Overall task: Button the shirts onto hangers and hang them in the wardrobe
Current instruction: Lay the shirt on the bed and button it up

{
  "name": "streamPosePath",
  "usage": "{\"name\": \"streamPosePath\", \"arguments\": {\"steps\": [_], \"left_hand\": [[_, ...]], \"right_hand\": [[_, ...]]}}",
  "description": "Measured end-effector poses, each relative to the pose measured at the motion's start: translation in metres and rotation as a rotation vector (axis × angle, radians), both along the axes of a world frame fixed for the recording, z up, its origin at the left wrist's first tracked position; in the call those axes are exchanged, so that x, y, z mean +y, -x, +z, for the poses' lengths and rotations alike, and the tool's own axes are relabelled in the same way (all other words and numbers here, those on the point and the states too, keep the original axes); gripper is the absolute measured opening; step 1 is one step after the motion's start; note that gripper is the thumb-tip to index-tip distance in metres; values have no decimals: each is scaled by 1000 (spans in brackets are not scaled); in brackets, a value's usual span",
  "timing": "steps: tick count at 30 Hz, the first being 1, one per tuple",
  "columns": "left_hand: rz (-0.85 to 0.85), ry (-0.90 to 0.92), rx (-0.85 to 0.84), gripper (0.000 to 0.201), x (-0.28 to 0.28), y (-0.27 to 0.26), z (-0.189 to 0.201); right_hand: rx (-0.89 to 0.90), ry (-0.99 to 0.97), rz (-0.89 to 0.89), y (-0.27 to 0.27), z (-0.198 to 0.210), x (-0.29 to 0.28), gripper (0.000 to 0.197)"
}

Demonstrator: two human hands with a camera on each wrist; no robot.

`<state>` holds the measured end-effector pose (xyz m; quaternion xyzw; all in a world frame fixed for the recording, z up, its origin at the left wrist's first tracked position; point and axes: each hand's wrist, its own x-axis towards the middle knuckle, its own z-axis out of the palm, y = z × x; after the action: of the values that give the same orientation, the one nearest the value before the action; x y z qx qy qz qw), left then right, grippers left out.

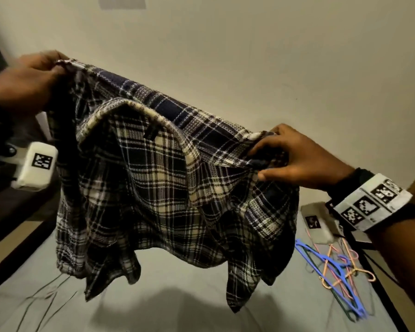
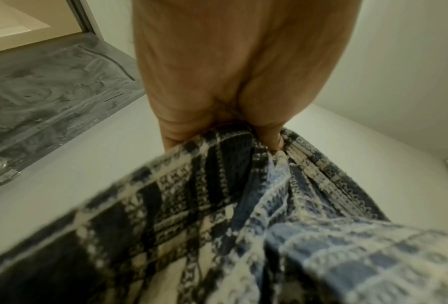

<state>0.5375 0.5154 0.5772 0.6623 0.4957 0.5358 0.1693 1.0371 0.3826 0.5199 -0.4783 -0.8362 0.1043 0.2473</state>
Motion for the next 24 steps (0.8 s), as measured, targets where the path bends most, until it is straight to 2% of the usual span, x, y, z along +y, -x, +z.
{"name": "streamPosePath", "arguments": {"steps": [2, 5, 8, 10, 13, 17, 19, 22, 24], "left_hand": [[13, -4, 16, 16, 6, 5, 0], [15, 34, 28, 17, 10, 7, 0], [-42, 20, 16, 15, 7, -9, -3], [-59, 14, 33, 15, 5, -19, -2], [-15, 0, 56, 22, 13, -21, 0], [-83, -35, 100, 16, 19, -16, 2], [-64, -44, 86, 20, 26, -16, 2], [-59, 5, 54, 15, 43, -7, 4], [-43, 18, 32, 28, 52, -2, -2]], "right_hand": [[-159, -83, 18, 1, 0, -3, 46], [-377, -182, 1, 0, -4, -1, 44], [-513, -374, -135, 3, -5, 0, 28], [-575, -458, -165, 3, -2, -1, 16], [-600, -479, -145, -1, 3, 0, 17], [-655, -403, -169, -7, 5, 4, 42], [-662, -407, -141, -10, 5, 9, 39], [-582, -377, 43, -17, 9, 15, 30], [-497, -358, 150, -21, 14, 16, 28]]}}
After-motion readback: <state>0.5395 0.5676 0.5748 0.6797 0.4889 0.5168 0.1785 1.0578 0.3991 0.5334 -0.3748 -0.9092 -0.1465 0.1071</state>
